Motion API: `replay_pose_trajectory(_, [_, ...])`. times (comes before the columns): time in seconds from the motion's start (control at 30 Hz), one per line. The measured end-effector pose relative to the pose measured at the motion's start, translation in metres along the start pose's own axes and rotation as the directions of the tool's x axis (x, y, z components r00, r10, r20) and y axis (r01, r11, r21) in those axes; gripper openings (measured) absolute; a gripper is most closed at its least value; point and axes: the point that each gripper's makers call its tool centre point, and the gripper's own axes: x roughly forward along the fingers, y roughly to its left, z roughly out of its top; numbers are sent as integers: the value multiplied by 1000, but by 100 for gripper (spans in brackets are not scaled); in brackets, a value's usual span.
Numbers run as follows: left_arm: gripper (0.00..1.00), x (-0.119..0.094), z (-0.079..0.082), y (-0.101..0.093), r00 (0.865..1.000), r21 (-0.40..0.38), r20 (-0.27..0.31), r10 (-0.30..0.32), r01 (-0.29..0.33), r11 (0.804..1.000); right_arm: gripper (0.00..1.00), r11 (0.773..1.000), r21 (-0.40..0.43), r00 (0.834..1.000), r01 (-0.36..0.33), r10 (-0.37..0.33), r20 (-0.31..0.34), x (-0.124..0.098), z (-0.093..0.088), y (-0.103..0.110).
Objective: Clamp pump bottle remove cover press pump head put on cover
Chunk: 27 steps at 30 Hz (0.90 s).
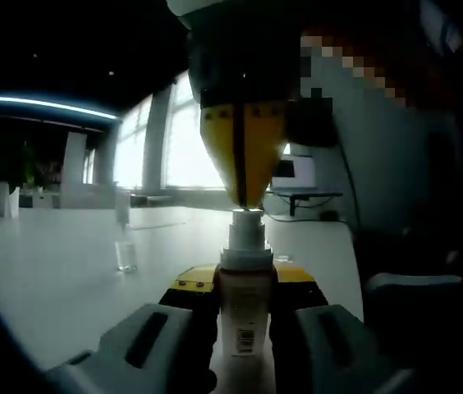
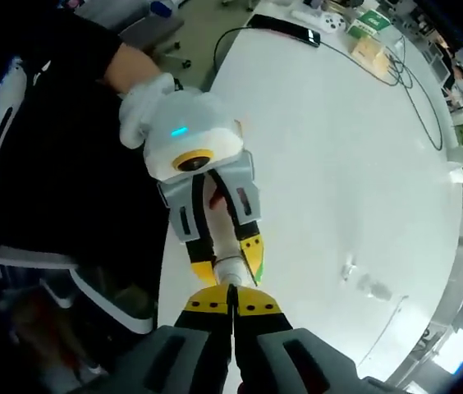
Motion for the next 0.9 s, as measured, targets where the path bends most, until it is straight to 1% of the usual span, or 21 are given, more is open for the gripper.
replay_pose_trajectory(0.23, [14,0,0,0,1000,-2,0,0,0,1000,0,1000,13,1000,-2,2,26,-3,-1,0])
replay_pose_trajectory(0.4, [14,0,0,0,1000,-5,-1,0,0,1000,0,999,35,999,-16,15,37,-2,-1,-1])
replay_pose_trajectory(0.9, [14,0,0,0,1000,-4,-1,0,0,1000,0,999,35,1000,-11,10,28,-2,0,-1])
